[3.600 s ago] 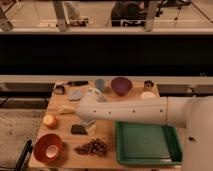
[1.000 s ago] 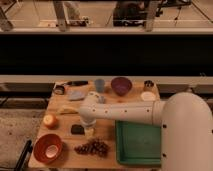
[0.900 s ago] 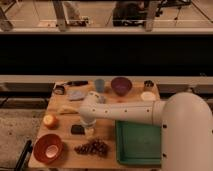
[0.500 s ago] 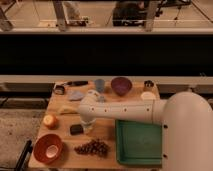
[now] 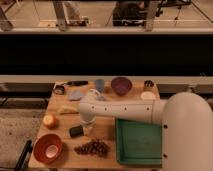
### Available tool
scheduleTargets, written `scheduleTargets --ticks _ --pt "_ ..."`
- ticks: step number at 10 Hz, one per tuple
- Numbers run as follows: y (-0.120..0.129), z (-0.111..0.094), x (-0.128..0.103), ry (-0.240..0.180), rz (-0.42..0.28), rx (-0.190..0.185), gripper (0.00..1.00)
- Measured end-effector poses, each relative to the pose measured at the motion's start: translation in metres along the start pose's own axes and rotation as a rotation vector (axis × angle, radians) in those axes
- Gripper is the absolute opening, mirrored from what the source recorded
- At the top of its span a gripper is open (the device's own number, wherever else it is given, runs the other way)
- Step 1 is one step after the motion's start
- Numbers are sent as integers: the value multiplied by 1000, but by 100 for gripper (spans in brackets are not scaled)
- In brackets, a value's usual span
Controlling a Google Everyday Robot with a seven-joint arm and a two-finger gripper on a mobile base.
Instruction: Wipe tray with eraser
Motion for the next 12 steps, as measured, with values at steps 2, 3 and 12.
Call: scheduleTargets --ticks 2,3,12 --pt "-1 -27 4 0 7 44 4" --pt "0 -42 10 8 16 71 4" --pt "63 -165 139 140 188 233 10"
